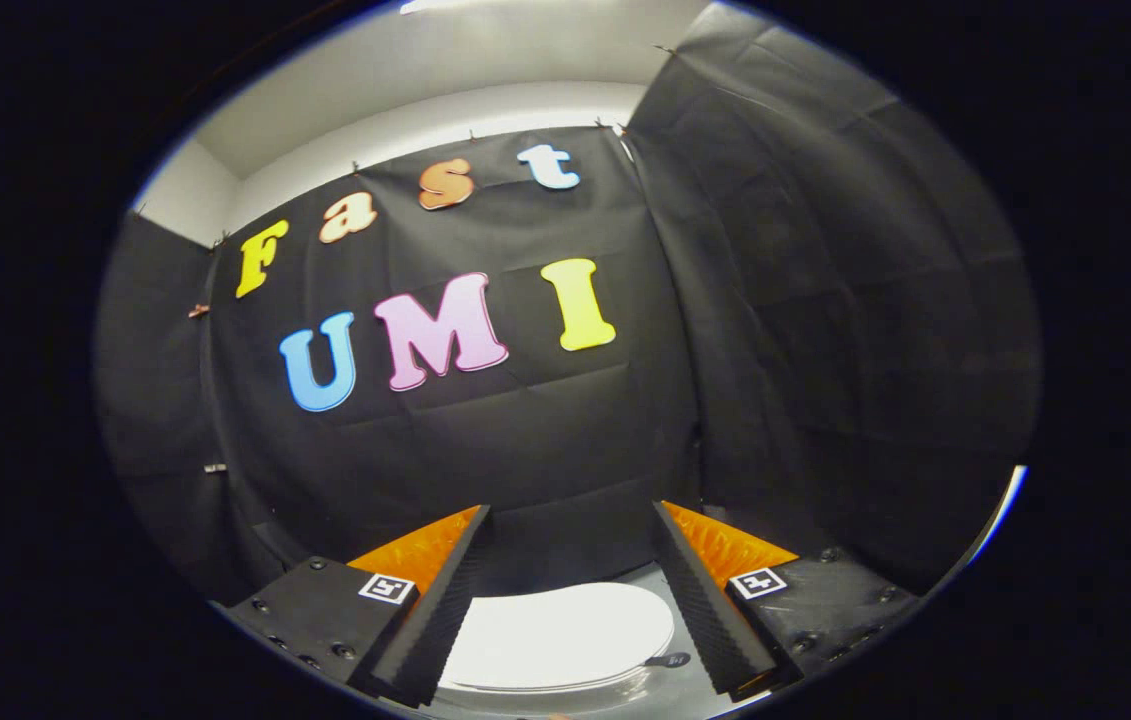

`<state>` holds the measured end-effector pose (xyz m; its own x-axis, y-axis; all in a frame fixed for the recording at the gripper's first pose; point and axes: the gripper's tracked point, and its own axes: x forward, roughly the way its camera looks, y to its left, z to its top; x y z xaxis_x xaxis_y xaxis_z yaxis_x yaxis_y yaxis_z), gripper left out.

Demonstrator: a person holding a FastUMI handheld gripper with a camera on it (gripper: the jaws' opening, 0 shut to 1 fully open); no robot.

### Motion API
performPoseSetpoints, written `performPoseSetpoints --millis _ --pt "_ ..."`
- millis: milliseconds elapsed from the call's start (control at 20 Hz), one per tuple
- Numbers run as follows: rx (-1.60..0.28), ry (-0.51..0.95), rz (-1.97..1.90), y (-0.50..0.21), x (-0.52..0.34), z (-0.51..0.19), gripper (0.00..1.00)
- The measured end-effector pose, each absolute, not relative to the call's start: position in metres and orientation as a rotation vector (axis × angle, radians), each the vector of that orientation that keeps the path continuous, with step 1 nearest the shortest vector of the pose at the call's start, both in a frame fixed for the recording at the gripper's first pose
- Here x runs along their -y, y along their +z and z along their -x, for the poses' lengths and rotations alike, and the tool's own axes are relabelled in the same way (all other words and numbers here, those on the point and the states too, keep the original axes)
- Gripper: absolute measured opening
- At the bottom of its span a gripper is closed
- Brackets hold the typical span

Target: Open the toilet lid.

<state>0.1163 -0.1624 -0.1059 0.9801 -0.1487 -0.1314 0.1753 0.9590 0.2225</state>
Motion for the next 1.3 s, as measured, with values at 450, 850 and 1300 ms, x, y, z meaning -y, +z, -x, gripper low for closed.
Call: performPoseSetpoints --millis 450,850,1300 --pt "-0.294 -0.278 -0.563 -0.262 0.251 -0.149 0.98" --pt "-0.466 -0.362 -0.724 -0.408 0.282 -0.145 0.96" --pt "-0.589 -0.402 -0.918 -0.525 0.301 -0.141 0.95"
